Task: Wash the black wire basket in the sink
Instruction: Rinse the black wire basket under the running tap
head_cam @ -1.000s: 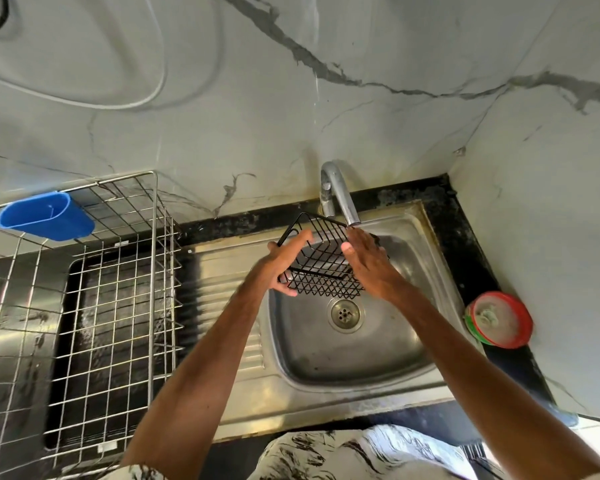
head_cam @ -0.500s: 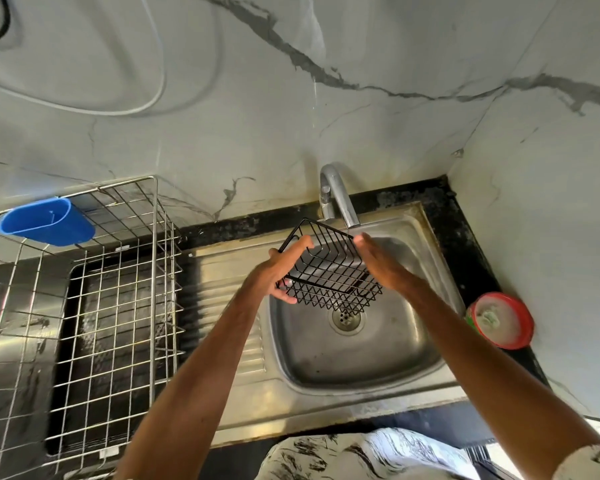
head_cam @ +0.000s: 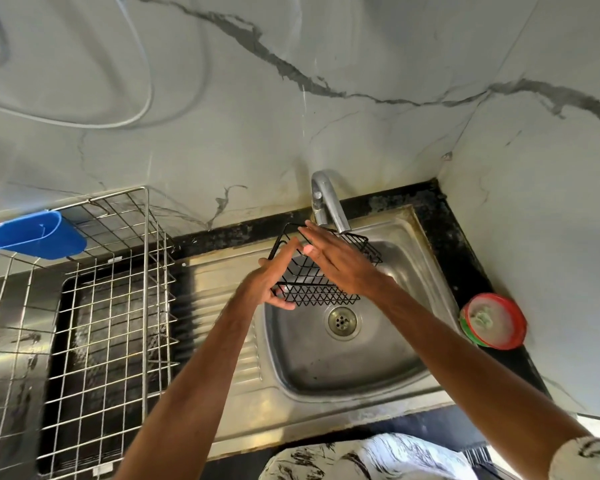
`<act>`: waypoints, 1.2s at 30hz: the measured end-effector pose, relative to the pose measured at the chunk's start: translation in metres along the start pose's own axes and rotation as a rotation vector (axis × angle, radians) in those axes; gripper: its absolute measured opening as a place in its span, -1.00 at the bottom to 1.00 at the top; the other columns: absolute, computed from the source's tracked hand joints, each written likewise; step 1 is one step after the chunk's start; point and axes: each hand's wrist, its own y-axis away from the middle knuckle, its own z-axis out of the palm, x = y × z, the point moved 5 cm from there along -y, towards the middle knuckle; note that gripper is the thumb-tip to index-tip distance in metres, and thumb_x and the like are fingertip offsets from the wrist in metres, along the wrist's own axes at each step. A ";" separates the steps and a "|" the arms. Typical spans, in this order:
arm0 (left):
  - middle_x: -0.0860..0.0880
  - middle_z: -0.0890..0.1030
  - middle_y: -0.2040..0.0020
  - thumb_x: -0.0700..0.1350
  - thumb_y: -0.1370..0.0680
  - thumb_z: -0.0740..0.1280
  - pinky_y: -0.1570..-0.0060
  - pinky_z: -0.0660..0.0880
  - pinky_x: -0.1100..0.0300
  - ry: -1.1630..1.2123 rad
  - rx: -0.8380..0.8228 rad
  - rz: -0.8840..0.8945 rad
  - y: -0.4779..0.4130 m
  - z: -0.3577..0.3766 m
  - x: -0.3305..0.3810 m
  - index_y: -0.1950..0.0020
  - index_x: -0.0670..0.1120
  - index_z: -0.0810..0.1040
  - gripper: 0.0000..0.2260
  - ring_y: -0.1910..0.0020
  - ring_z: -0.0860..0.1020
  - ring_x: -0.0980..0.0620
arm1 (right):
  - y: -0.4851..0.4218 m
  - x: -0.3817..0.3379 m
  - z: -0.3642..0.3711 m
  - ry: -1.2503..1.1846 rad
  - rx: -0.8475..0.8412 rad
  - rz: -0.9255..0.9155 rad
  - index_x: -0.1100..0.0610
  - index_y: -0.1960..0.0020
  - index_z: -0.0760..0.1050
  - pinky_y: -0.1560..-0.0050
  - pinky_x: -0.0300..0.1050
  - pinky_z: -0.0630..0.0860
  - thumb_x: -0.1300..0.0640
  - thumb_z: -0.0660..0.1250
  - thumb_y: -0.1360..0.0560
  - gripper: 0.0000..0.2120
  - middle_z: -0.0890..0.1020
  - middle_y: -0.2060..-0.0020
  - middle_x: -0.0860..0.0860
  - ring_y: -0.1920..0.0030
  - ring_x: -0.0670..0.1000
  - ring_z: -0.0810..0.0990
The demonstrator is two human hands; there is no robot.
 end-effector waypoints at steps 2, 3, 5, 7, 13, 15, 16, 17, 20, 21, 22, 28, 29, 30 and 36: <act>-0.08 -0.07 -0.68 0.56 -0.41 0.27 0.13 0.69 -0.25 -0.015 0.015 0.004 -0.001 0.000 -0.002 -0.59 0.16 0.32 -0.15 -0.50 0.31 -0.36 | 0.006 0.009 -0.007 0.105 0.053 0.016 -0.13 -0.63 0.03 -0.51 0.19 0.23 -0.22 -0.14 -0.70 -0.48 0.23 -0.59 0.02 -0.56 0.07 0.25; -0.10 -0.02 -0.67 0.56 -0.41 0.27 0.12 0.68 -0.26 -0.009 0.011 0.002 -0.001 0.001 -0.002 -0.53 0.16 0.39 -0.21 -0.48 0.33 -0.36 | 0.012 0.013 -0.012 0.102 0.068 0.050 -0.07 -0.64 0.07 -0.44 0.16 0.30 -0.17 -0.11 -0.71 -0.48 0.32 -0.55 0.09 -0.50 0.12 0.35; -0.13 0.07 -0.63 0.56 -0.42 0.26 0.12 0.67 -0.28 0.017 -0.024 -0.004 -0.001 0.002 -0.003 -0.26 0.22 0.54 -0.42 -0.43 0.36 -0.37 | 0.021 0.025 -0.017 0.027 0.069 0.143 0.07 -0.61 0.16 -0.40 0.07 0.34 -0.10 -0.08 -0.73 -0.49 0.40 -0.49 0.15 -0.45 0.15 0.41; -0.15 0.11 -0.61 0.58 -0.39 0.26 0.12 0.67 -0.29 0.034 -0.026 -0.002 0.000 0.003 -0.004 -0.16 0.22 0.55 -0.44 -0.40 0.37 -0.37 | 0.025 0.029 -0.016 -0.004 0.058 0.210 0.14 -0.59 0.18 -0.49 0.10 0.20 -0.17 -0.12 -0.71 -0.43 0.34 -0.52 0.17 -0.52 0.15 0.29; -0.11 0.06 -0.64 0.64 -0.31 0.24 0.12 0.67 -0.30 0.096 -0.008 -0.012 -0.003 0.000 -0.007 -0.49 0.22 0.42 -0.15 -0.41 0.38 -0.39 | 0.025 0.001 0.009 -0.021 -0.033 0.047 0.03 -0.65 -0.20 -0.60 0.16 -0.23 -0.31 -0.17 -0.65 -0.30 -0.13 -0.63 -0.02 -0.61 -0.05 -0.22; -0.11 0.08 -0.62 0.61 -0.35 0.26 0.12 0.67 -0.30 0.089 -0.009 -0.004 -0.002 -0.003 -0.007 -0.45 0.22 0.45 -0.22 -0.37 0.40 -0.37 | 0.027 0.003 0.008 0.033 -0.004 -0.023 -0.01 -0.65 -0.20 -0.60 0.15 -0.22 -0.26 -0.15 -0.67 -0.36 -0.14 -0.63 -0.07 -0.61 -0.10 -0.21; -0.12 0.09 -0.61 0.58 -0.39 0.27 0.11 0.67 -0.29 0.087 -0.005 -0.006 -0.002 -0.005 -0.008 -0.45 0.19 0.46 -0.25 -0.35 0.41 -0.36 | 0.029 0.010 0.008 0.047 0.021 -0.039 -0.04 -0.65 -0.17 -0.60 0.15 -0.19 -0.23 -0.13 -0.68 -0.39 -0.13 -0.64 -0.09 -0.61 -0.11 -0.19; -0.14 0.10 -0.59 0.56 -0.41 0.29 0.11 0.67 -0.28 0.093 -0.002 -0.007 -0.002 -0.007 -0.010 -0.44 0.17 0.47 -0.27 -0.34 0.42 -0.35 | 0.032 0.022 0.008 0.037 0.044 -0.027 -0.08 -0.65 -0.14 -0.60 0.13 -0.15 -0.22 -0.11 -0.69 -0.41 -0.12 -0.64 -0.11 -0.61 -0.12 -0.17; -0.14 0.11 -0.59 0.48 -0.45 0.32 0.06 0.66 -0.29 0.121 -0.016 -0.020 0.000 -0.013 -0.013 -0.28 0.18 0.52 -0.46 -0.35 0.40 -0.35 | 0.047 0.072 0.007 -0.059 0.062 0.137 -0.12 -0.64 -0.10 -0.60 0.20 -0.04 -0.24 -0.10 -0.69 -0.43 -0.06 -0.63 -0.14 -0.61 -0.14 -0.12; -0.13 0.11 -0.59 0.46 -0.47 0.33 0.06 0.66 -0.29 0.127 -0.021 -0.029 0.000 -0.015 -0.014 -0.22 0.19 0.54 -0.52 -0.36 0.39 -0.35 | 0.051 0.085 0.006 -0.073 0.051 0.181 -0.13 -0.64 -0.08 -0.60 0.23 -0.03 -0.22 -0.10 -0.69 -0.45 -0.04 -0.63 -0.15 -0.61 -0.14 -0.10; -0.14 0.11 -0.58 0.45 -0.47 0.33 0.06 0.66 -0.29 0.124 -0.021 -0.038 -0.001 -0.016 -0.016 -0.18 0.19 0.55 -0.55 -0.36 0.39 -0.34 | 0.053 0.093 0.007 -0.078 0.026 0.219 -0.11 -0.64 -0.08 -0.60 0.23 -0.06 -0.21 -0.09 -0.70 -0.45 -0.03 -0.63 -0.13 -0.61 -0.12 -0.11; -0.16 0.21 -0.52 0.51 -0.37 0.36 0.10 0.67 -0.29 0.115 0.015 -0.067 -0.007 -0.004 -0.026 -0.42 0.08 0.46 -0.24 -0.27 0.46 -0.28 | 0.033 0.012 0.029 -0.047 -0.035 0.094 0.05 -0.64 -0.24 -0.58 0.04 -0.24 -0.42 -0.23 -0.58 -0.19 -0.18 -0.63 -0.01 -0.61 -0.02 -0.26; -0.16 0.22 -0.52 0.52 -0.35 0.36 0.11 0.67 -0.29 0.116 0.019 -0.068 -0.008 -0.004 -0.027 -0.44 0.07 0.45 -0.21 -0.27 0.46 -0.28 | 0.030 0.000 0.031 -0.014 -0.044 0.053 0.08 -0.64 -0.24 -0.57 0.00 -0.26 -0.38 -0.22 -0.60 -0.22 -0.19 -0.62 0.00 -0.61 -0.03 -0.26; -0.17 0.22 -0.52 0.52 -0.35 0.37 0.12 0.67 -0.28 0.120 0.020 -0.073 -0.007 -0.005 -0.028 -0.46 0.07 0.44 -0.18 -0.26 0.47 -0.28 | 0.026 -0.006 0.030 0.001 -0.047 0.037 0.09 -0.64 -0.23 -0.58 -0.02 -0.26 -0.34 -0.20 -0.63 -0.25 -0.18 -0.62 0.00 -0.61 -0.04 -0.25; -0.18 0.23 -0.46 0.38 -0.47 0.38 0.11 0.68 -0.17 0.117 -0.049 -0.037 0.009 -0.020 -0.027 -0.09 0.17 0.57 -0.64 -0.27 0.47 -0.29 | 0.015 0.043 0.001 -0.088 -0.083 0.244 -0.03 -0.65 -0.05 -0.41 -0.02 0.30 -0.35 -0.22 -0.62 -0.30 0.37 -0.47 0.01 -0.40 0.03 0.41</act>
